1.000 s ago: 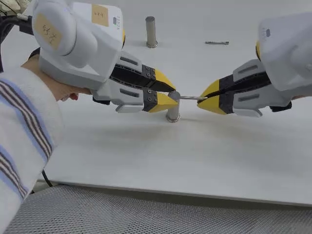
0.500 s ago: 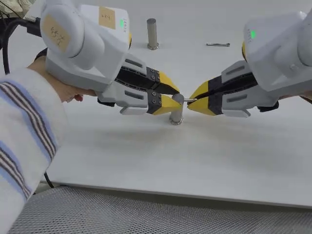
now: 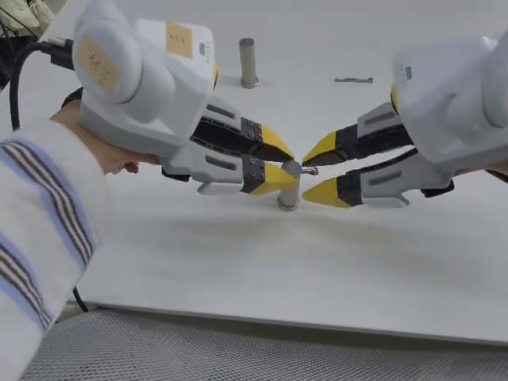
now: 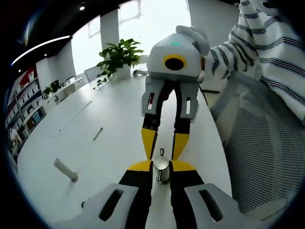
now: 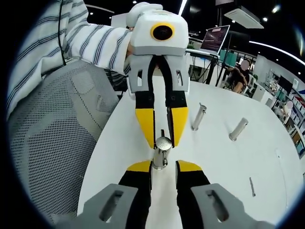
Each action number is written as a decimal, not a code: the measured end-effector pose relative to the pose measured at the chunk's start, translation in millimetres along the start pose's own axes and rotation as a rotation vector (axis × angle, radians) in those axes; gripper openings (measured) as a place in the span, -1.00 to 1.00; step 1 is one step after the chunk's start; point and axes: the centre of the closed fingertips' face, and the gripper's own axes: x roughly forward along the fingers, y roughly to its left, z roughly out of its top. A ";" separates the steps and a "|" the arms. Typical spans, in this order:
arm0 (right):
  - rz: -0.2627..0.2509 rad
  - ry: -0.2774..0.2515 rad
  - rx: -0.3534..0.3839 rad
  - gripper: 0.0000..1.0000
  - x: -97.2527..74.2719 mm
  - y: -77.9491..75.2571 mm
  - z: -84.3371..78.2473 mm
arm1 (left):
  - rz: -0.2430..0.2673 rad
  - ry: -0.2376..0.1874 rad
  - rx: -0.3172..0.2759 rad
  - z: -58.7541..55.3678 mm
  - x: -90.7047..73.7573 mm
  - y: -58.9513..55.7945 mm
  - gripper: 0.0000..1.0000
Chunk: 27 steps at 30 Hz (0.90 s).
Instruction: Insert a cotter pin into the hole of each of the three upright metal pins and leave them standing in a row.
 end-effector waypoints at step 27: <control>-0.018 -0.051 -0.007 -1.00 -11.1 1.3 19.0 | 0.017 0.019 0.001 -0.3 -3.3 0.5 -0.81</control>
